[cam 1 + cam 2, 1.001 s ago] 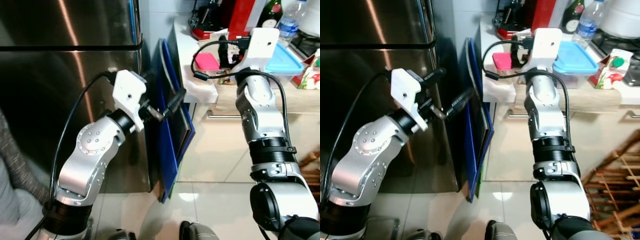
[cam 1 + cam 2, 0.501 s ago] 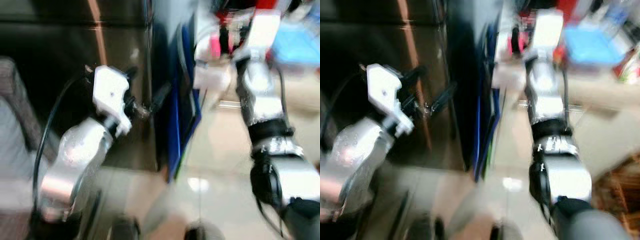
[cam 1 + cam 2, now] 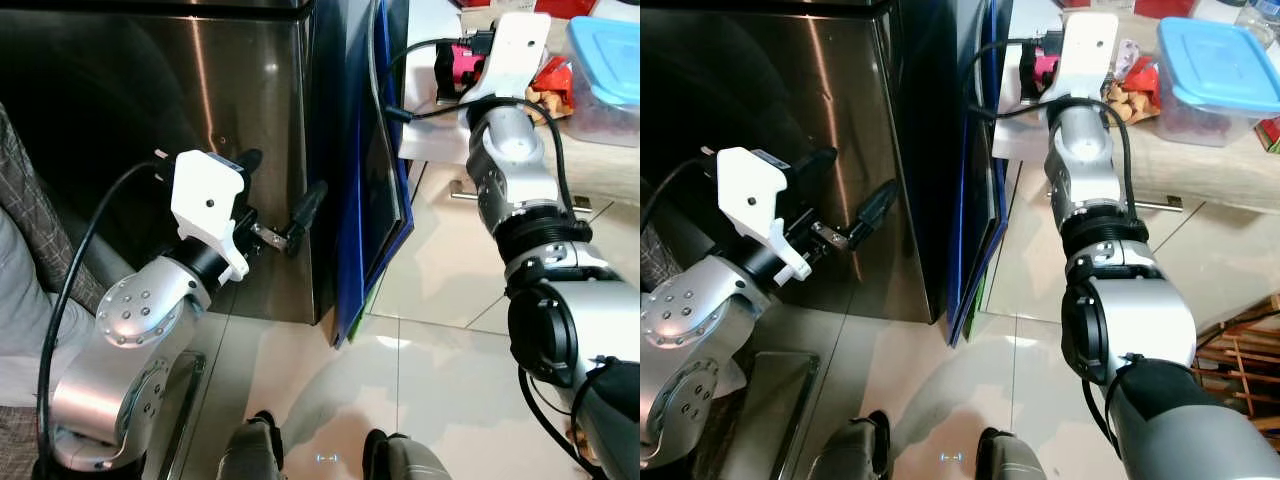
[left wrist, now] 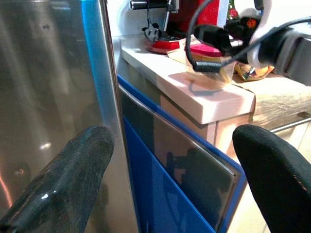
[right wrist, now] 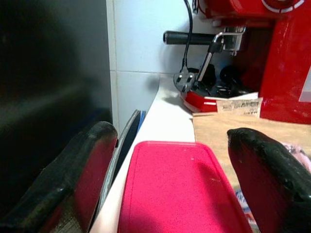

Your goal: Restocking fridge

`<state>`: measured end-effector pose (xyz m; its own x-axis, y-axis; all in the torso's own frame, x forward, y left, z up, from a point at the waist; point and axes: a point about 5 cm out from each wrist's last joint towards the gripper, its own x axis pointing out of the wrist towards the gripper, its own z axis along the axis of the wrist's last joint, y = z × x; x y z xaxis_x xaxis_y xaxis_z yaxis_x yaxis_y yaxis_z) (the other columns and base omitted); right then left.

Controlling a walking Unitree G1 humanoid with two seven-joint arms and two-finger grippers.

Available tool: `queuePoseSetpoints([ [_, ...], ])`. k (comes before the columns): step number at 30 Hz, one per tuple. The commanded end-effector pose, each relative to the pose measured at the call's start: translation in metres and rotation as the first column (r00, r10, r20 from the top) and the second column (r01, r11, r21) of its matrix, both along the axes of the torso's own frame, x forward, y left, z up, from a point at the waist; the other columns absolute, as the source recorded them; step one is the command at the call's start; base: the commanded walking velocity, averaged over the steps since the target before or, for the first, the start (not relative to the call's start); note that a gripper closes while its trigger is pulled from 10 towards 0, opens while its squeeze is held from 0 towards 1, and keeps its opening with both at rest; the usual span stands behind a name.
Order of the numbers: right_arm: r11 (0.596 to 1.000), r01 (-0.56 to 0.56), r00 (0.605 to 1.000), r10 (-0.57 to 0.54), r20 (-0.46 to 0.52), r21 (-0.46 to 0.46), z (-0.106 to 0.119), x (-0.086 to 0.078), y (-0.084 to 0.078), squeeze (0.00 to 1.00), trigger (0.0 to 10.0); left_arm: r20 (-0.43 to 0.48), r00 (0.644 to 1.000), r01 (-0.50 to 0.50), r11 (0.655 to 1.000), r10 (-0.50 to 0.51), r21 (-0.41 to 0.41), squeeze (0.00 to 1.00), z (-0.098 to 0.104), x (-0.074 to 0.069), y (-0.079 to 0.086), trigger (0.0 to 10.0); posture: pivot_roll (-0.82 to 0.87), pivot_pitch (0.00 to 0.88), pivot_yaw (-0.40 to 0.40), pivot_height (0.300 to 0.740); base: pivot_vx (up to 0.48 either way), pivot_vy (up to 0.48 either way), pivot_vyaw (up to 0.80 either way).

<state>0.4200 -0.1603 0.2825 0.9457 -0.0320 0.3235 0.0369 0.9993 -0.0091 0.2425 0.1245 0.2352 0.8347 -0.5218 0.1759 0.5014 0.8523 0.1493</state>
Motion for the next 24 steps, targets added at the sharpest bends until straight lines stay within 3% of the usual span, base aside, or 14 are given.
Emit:
queuePoseSetpoints([
  [1, 1.0, 0.026, 1.0, -0.026, 0.0, 0.015, 0.001, 0.001, -0.005, 0.05, 10.0, -0.007, 1.0, -0.016, 1.0, 0.016, 0.001, 0.0, 0.0, -0.004, 0.003, 10.0, 0.22, 0.245, 0.028, 0.74, 0.0, 0.0, 0.0],
  [4, 0.999, 0.02, 1.0, -0.02, -0.022, 0.041, 0.0, 0.002, -0.007, 0.0, 10.0, -0.021, 1.0, -0.022, 1.0, 0.022, 0.004, 0.0, -0.002, -0.005, 0.003, 10.0, 0.22, 0.248, 0.023, 0.74, 0.0, 0.0, 0.0],
  [8, 0.995, 0.02, 0.998, -0.014, -0.068, 0.099, -0.006, 0.003, -0.008, 0.0, 10.0, -0.035, 0.999, -0.028, 1.0, 0.028, 0.002, 0.0, -0.004, -0.005, 0.003, 10.0, 0.22, 0.251, 0.021, 0.74, 0.0, 0.0, 0.0],
  [15, 0.992, 0.032, 0.989, -0.014, -0.149, 0.12, -0.016, 0.005, -0.012, 0.0, 10.0, -0.052, 0.998, -0.038, 0.999, 0.038, 0.002, 0.0, -0.004, -0.007, 0.003, 10.0, 0.22, 0.256, 0.02, 0.74, 0.0, 0.0, 0.0],
  [24, 0.997, 0.026, 0.975, -0.009, -0.22, 0.075, -0.021, 0.006, -0.015, 0.0, 10.0, -0.073, 0.996, -0.058, 0.998, 0.055, -0.03, 0.0, -0.005, -0.005, 0.004, 10.0, 0.21, 0.261, 0.014, 0.74, 0.0, 0.0, 0.0],
])
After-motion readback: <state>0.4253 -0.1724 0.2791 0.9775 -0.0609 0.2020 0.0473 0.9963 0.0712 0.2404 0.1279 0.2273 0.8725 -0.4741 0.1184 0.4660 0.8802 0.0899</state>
